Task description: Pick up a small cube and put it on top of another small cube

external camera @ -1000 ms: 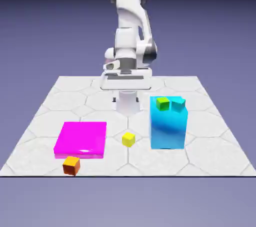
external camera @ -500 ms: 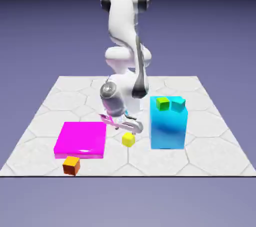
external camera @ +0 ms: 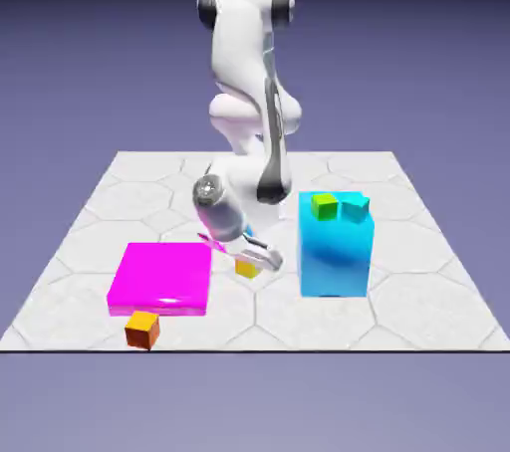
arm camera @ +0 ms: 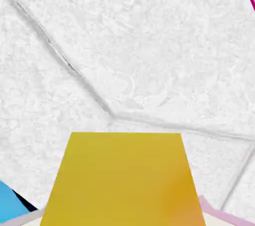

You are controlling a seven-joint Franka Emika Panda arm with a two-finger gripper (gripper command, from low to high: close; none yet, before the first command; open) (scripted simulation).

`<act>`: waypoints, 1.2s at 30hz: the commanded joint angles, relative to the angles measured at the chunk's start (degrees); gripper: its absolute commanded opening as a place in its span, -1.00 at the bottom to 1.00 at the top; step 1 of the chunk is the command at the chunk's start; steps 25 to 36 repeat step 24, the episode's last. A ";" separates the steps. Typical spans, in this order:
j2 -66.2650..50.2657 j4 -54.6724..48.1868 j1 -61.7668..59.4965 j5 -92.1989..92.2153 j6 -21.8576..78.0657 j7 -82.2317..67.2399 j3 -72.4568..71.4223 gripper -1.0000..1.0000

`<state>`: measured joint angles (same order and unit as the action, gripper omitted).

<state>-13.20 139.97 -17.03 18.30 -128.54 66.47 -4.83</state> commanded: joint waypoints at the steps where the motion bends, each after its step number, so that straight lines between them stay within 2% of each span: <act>1: -0.89 -1.91 -2.07 0.68 0.19 2.49 -0.44 -1.00; 13: -11.49 -24.82 -26.97 11.18 2.12 30.89 -5.75 -1.00; 15: -11.61 -25.08 -27.25 11.30 2.14 31.20 -5.81 -1.00; 21: -17.80 -24.82 -16.47 19.29 -3.33 25.58 2.44 -1.00; 22: -17.80 -24.82 -16.47 19.29 -3.33 25.58 2.44 1.00; 36: -16.61 -24.87 -18.54 17.75 -2.28 26.66 0.86 1.00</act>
